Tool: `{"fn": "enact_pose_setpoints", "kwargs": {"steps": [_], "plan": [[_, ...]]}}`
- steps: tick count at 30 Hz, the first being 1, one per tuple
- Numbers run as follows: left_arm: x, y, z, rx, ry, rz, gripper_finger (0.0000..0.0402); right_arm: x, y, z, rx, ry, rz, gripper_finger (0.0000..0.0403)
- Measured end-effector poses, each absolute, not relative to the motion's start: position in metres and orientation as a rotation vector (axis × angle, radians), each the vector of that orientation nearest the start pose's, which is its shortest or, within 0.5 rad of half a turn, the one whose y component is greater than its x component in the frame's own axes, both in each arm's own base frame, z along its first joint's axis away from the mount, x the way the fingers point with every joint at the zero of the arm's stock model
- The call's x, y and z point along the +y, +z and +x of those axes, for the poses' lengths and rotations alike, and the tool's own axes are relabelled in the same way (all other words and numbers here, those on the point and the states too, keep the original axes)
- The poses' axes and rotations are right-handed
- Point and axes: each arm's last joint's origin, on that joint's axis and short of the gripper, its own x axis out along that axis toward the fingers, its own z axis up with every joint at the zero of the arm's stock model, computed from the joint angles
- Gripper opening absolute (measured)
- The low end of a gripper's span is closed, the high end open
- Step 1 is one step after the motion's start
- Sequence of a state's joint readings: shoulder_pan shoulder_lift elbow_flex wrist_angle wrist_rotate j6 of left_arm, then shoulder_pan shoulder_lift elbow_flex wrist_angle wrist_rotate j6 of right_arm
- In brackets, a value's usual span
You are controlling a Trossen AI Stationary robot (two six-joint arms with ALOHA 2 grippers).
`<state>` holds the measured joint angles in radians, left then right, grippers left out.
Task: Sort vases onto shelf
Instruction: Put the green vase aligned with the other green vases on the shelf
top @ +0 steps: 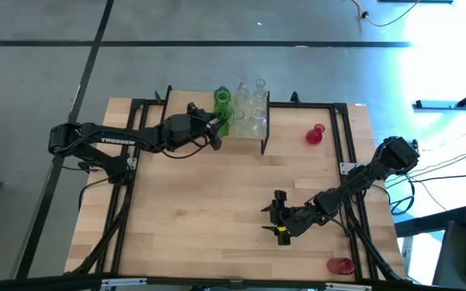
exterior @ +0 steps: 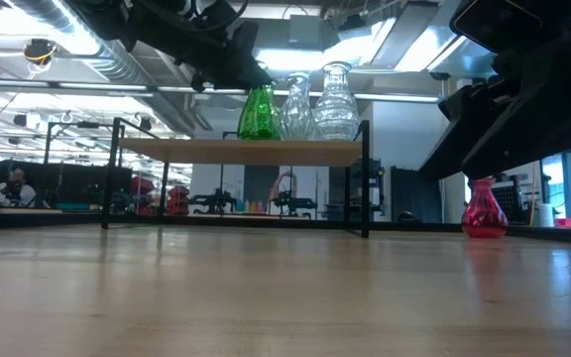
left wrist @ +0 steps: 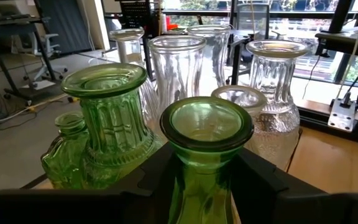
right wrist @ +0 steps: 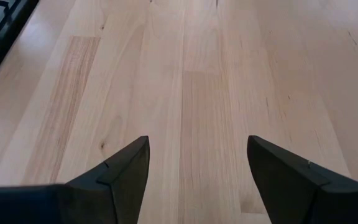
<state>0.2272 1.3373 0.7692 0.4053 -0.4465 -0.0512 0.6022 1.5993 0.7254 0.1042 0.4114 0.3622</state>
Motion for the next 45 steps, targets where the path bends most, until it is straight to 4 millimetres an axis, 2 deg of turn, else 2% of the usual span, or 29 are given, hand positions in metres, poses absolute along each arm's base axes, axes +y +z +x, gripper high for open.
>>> {"fn": "enact_pose_setpoints", "kwargs": {"steps": [10, 31, 45], "plan": [[0.0776, 0.2642, 0.2801, 0.145, 0.677, -0.03, 0.0171, 0.1595, 0.1524, 0.2526, 0.691, 0.057, -0.027, 0.0253], [0.0777, 0.2677, 0.2805, 0.117, 0.674, -0.009, 0.0174, 0.1595, 0.1524, 0.2526, 0.691, 0.056, -0.027, 0.0253], [0.0772, 0.268, 0.281, 0.119, 0.65, 0.005, 0.0197, 0.1595, 0.1524, 0.2526, 0.691, 0.057, -0.027, 0.0253]]}}
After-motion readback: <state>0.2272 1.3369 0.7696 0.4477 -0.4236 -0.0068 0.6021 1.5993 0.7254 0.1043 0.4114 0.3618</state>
